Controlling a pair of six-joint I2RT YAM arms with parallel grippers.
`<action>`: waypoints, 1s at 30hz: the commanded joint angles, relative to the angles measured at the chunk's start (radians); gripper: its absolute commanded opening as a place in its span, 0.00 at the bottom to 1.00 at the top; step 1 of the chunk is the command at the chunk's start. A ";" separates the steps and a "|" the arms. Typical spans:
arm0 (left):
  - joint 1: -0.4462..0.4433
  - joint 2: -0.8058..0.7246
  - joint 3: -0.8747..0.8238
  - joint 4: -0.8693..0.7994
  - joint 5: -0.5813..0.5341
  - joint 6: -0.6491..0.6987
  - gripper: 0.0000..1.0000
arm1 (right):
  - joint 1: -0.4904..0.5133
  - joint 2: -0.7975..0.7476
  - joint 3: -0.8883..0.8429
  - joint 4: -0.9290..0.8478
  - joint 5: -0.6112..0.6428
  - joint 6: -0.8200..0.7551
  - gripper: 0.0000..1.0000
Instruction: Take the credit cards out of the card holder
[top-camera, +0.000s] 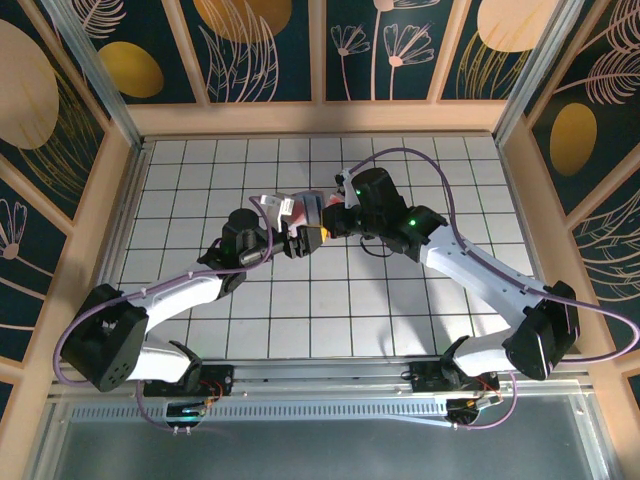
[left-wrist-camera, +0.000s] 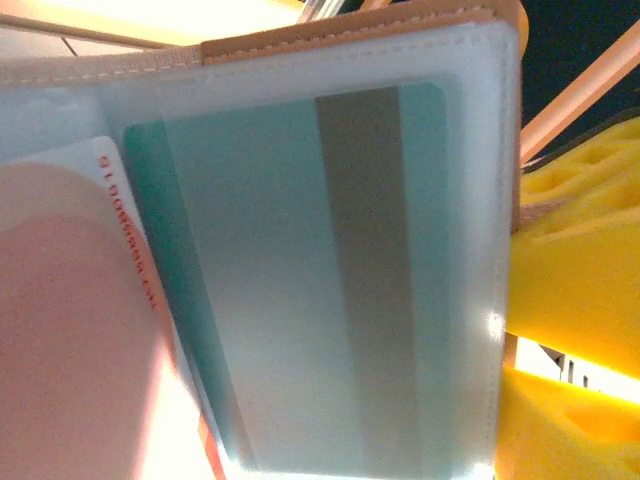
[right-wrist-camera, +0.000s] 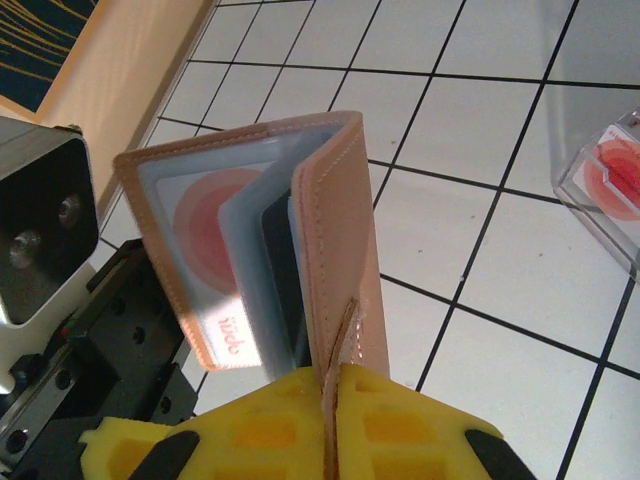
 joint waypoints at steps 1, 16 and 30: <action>0.005 -0.021 -0.005 0.001 -0.043 0.000 0.71 | -0.002 -0.015 0.039 0.017 0.023 -0.004 0.00; 0.007 -0.085 -0.049 0.012 -0.043 -0.011 0.60 | -0.030 -0.052 -0.003 0.052 -0.008 -0.009 0.00; 0.005 -0.094 -0.061 0.030 -0.032 -0.028 0.66 | -0.047 -0.071 -0.027 0.064 -0.045 -0.026 0.00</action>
